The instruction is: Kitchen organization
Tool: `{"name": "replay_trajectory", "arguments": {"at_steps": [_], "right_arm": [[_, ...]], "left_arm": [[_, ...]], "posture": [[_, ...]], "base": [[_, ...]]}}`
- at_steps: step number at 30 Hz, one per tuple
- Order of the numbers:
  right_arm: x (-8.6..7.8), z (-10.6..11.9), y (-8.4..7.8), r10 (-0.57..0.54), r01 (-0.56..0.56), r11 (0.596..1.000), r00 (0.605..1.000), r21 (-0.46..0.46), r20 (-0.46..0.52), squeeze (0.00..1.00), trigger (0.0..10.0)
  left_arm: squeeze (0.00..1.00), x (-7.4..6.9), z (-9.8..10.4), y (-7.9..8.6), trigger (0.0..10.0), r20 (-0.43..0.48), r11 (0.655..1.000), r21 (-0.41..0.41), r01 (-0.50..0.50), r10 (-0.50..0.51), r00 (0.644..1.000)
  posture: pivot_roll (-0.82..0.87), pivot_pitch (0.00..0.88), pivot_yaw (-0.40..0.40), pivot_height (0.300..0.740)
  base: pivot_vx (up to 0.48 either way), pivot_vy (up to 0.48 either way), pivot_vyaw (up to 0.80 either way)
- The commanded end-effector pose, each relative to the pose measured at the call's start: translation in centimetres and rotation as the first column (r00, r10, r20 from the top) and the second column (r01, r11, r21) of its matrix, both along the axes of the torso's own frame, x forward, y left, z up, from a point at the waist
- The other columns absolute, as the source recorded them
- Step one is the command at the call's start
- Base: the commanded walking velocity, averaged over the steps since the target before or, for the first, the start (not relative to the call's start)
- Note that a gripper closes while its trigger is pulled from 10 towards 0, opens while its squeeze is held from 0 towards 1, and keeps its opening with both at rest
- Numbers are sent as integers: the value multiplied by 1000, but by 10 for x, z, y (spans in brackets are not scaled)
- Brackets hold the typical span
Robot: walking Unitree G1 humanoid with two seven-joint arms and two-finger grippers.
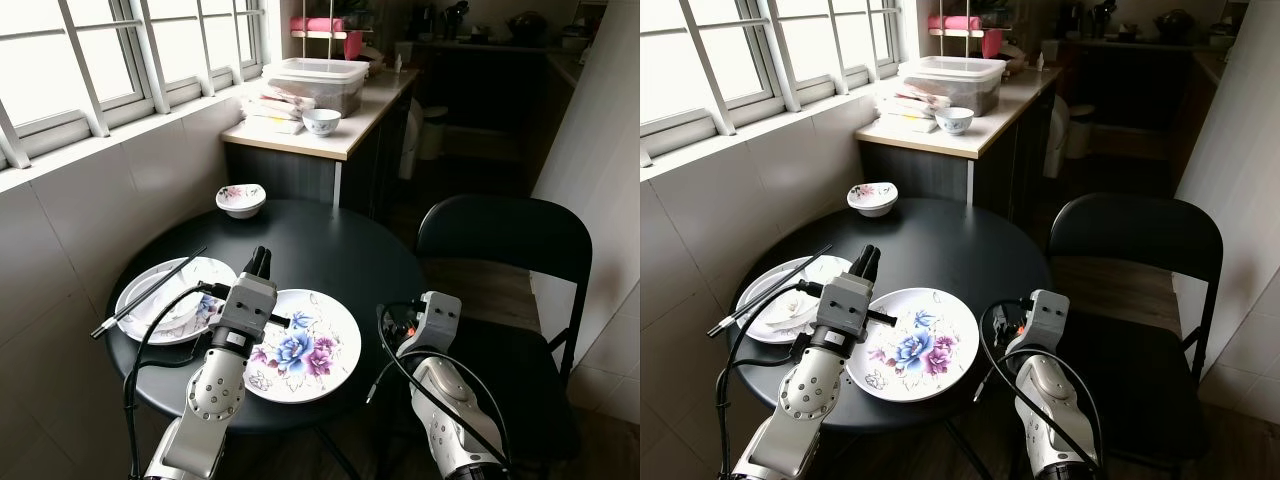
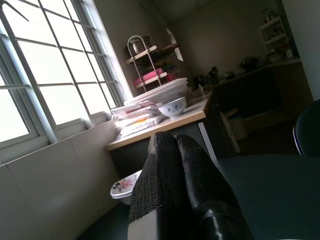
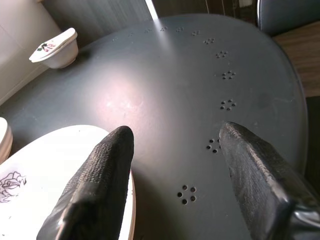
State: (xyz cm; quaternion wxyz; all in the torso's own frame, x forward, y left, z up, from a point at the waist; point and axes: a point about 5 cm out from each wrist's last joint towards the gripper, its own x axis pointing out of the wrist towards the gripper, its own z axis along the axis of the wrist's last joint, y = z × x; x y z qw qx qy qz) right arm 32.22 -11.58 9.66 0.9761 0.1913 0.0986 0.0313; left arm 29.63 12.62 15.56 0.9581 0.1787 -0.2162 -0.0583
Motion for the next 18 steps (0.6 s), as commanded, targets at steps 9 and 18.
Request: {"name": "replay_trajectory", "arguments": {"at_steps": [9,18], "right_arm": [[-1,-10,8,52,-45,994,996,95,-68,0,10000],[1,-19,15,135,-129,989,987,74,-89,0,10000]], "left_arm": [[0,2,-1,0,10000,-10,1000,2,-5,5,1000],[0,3,-1,0,10000,-9,1000,3,-6,6,1000]], "posture": [[27,0,-2,740],[28,0,-1,740]], "base": [[0,0,0],[0,0,0]]}}
